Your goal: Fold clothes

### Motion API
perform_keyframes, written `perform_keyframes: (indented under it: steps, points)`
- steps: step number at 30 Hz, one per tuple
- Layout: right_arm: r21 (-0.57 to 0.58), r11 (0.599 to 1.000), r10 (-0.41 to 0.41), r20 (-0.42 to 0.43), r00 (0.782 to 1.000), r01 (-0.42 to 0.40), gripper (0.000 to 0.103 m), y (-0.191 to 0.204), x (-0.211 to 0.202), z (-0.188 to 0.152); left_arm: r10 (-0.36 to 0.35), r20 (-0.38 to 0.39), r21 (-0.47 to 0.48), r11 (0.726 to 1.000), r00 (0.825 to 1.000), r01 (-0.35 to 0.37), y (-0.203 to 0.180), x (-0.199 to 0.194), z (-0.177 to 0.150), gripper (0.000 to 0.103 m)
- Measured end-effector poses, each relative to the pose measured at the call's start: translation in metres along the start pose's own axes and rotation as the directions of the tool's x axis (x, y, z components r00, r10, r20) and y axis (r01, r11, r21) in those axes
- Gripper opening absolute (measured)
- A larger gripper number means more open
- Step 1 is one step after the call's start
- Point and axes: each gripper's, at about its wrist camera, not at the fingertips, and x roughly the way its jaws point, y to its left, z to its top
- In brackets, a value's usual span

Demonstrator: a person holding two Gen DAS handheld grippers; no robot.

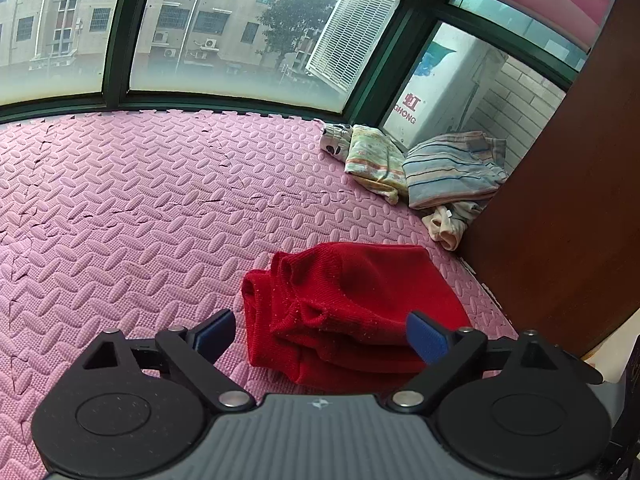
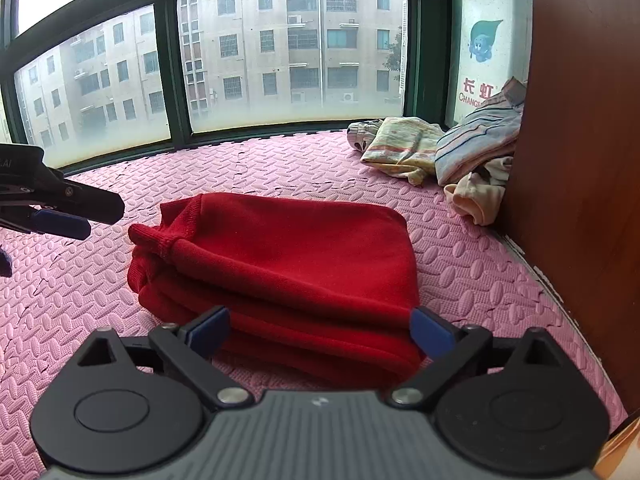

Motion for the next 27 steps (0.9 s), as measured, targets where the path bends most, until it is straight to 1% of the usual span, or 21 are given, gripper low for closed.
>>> perform_keyframes:
  steps: [5,8,11,16,20,24,27]
  points:
    - [-0.012,1.0,-0.01,0.019,1.0,0.011,0.103,0.02,-0.009,-0.005,0.01,0.028,0.029,1.0,1.0,-0.011,0.002,-0.021,-0.008,0.103]
    - [-0.018,0.999,-0.03,0.028,0.999,0.03,0.103,0.032,-0.013,-0.009,0.016,0.04,0.04,0.999,0.999,-0.018,0.004,-0.033,-0.013,0.103]
    - [-0.022,0.998,-0.05,0.032,0.998,0.051,0.103,0.04,-0.017,-0.013,0.026,0.055,0.032,0.999,0.998,-0.028,0.007,-0.043,-0.02,0.103]
    - [-0.026,0.998,-0.051,0.017,0.999,0.051,0.103,0.055,-0.023,-0.021,0.048,0.074,-0.004,0.999,0.996,-0.048,0.016,-0.057,-0.031,0.103]
    - [0.001,0.999,-0.047,0.014,0.999,0.047,0.103,0.06,-0.025,-0.027,0.057,0.087,-0.002,0.998,0.995,-0.057,0.019,-0.066,-0.041,0.103]
    - [0.048,0.998,-0.039,0.015,0.999,0.038,0.103,0.065,-0.029,-0.032,0.078,0.119,0.006,0.997,0.99,-0.079,0.02,-0.075,-0.052,0.103]
    - [0.07,0.997,-0.041,0.007,0.999,0.04,0.103,0.069,-0.029,-0.035,0.068,0.097,-0.011,0.998,0.993,-0.068,0.021,-0.077,-0.056,0.103]
